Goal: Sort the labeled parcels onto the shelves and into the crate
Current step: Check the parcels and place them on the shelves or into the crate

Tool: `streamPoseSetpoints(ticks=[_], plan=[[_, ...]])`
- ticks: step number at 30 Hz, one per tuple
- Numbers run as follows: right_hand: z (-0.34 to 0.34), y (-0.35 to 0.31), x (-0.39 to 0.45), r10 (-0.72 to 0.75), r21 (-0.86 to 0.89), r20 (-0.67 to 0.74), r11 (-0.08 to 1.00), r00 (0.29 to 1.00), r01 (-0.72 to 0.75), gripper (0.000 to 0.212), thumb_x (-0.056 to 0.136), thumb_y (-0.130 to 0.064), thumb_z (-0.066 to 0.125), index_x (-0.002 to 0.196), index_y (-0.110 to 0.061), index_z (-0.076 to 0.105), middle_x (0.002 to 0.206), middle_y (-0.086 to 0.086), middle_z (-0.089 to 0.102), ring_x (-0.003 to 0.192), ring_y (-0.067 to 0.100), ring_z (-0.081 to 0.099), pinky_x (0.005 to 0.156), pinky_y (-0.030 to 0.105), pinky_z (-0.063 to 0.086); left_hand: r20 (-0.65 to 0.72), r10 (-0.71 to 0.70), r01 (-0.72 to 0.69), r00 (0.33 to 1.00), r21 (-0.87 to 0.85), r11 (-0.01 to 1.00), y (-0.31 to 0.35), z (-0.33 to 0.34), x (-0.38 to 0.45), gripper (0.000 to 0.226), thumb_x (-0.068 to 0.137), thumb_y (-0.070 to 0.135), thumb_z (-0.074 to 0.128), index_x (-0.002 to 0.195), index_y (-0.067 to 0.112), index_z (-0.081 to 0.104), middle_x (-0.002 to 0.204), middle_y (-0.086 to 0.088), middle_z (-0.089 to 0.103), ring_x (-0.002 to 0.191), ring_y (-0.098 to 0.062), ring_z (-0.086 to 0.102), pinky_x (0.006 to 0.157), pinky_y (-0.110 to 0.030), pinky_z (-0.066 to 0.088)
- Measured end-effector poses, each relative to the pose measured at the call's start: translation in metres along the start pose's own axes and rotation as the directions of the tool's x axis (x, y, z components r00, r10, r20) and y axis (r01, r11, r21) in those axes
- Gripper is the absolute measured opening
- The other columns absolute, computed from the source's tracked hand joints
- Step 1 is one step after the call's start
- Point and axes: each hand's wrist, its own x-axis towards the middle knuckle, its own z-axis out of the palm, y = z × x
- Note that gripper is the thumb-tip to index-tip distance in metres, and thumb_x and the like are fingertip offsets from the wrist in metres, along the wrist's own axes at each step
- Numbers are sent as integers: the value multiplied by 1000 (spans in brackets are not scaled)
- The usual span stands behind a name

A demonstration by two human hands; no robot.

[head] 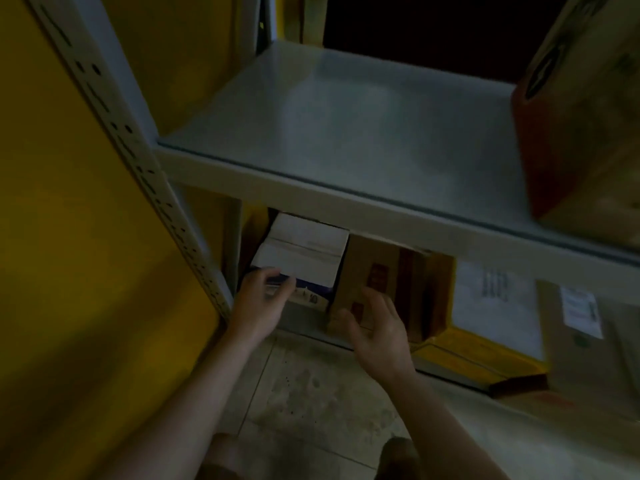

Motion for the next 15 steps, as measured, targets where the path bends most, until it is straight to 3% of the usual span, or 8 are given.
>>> streamPoseSetpoints(ticks=[3, 7, 11, 15], plan=[[35, 34, 28, -11, -8, -34, 1000, 999, 10, 59, 96, -47, 60, 145, -16, 47, 142, 1, 49, 127, 18, 51, 95, 24, 43, -20, 9, -9, 1000, -3, 1000, -34, 18, 40, 48, 94, 46, 61, 133, 18, 55, 133, -3, 52, 113, -13, 51, 91, -26, 40], [75, 64, 57, -75, 2, -68, 997, 995, 75, 50, 95, -43, 64, 135, -16, 53, 123, 2, 55, 107, 29, 61, 80, 32, 51, -51, 43, -42, 998, 18, 999, -67, 37, 77, 54, 93, 48, 61, 137, 18, 52, 137, -4, 52, 118, -16, 52, 93, -28, 40], [99, 83, 77, -75, -88, -51, 994, 996, 70, 55, 94, -45, 62, 137, -12, 51, 132, 9, 56, 123, 29, 52, 91, 36, 50, -80, 6, -4, 997, 22, 1000, -90, 46, 100, 61, 92, 49, 62, 140, 14, 49, 141, -7, 51, 126, -23, 51, 100, -33, 41], [109, 89, 92, -11, -146, 11, 989, 1000, 13, 62, 93, -56, 54, 143, -20, 44, 136, 6, 51, 127, 29, 48, 94, 40, 51, -79, -20, 27, 997, 93, 995, -102, 49, 123, 70, 90, 51, 65, 144, 12, 45, 146, -9, 46, 132, -28, 47, 109, -40, 40]])
